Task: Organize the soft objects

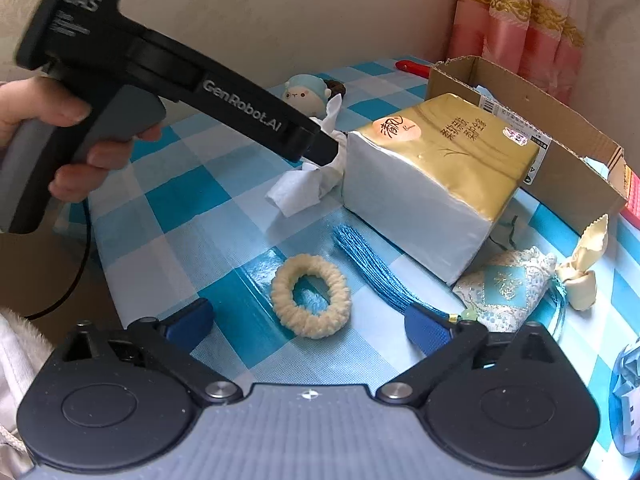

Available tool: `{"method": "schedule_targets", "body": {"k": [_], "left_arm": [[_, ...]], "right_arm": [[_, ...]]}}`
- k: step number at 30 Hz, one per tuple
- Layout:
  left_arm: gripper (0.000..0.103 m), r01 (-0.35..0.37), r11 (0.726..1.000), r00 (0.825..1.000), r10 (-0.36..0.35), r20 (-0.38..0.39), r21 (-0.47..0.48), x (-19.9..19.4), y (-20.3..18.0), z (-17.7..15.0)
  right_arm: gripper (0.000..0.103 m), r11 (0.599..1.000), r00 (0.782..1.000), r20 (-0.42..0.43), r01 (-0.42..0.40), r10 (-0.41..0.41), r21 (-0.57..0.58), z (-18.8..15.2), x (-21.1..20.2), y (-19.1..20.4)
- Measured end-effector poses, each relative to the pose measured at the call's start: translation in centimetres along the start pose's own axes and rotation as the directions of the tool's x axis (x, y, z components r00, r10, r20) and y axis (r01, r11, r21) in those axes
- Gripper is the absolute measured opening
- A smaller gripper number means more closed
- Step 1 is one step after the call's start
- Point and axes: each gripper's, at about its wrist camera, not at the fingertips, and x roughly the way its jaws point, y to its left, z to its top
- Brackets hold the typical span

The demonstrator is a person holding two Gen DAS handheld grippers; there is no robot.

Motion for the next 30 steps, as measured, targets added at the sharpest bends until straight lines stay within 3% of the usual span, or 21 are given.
{"method": "schedule_targets", "body": {"k": [4, 11, 20, 30], "left_arm": [[0.094, -0.012, 0.999, 1.0, 0.011, -0.02, -0.049, 0.2, 1.3, -0.5], [0.093, -0.101, 0.993, 0.994, 0.099, -0.043, -0.056, -1.1, 2.6, -1.7], [0.093, 0.01, 1.0, 1.0, -0.01, 0.005, 0.002, -1.0, 0.6, -1.0], [0.061, 0.09, 0.996, 0.996, -0.09, 0.015, 0.011, 0.4, -0.4, -0.5]], "right_arm": [[0.103, 1.0, 1.0, 0.005, -0.004, 0.004, -0.002, -0.1, 0.1, -0.1], [0.103, 1.0, 1.0, 0.022, -0.004, 0.004, 0.0, -0.3, -0.1, -0.1], [0.103, 1.0, 0.999, 0.047, 0.002, -0.003, 0.007, -0.6, -0.2, 0.0], [0.103, 1.0, 0.998, 0.057, 0.004, -0.005, 0.009, -0.7, -0.2, 0.0]]}}
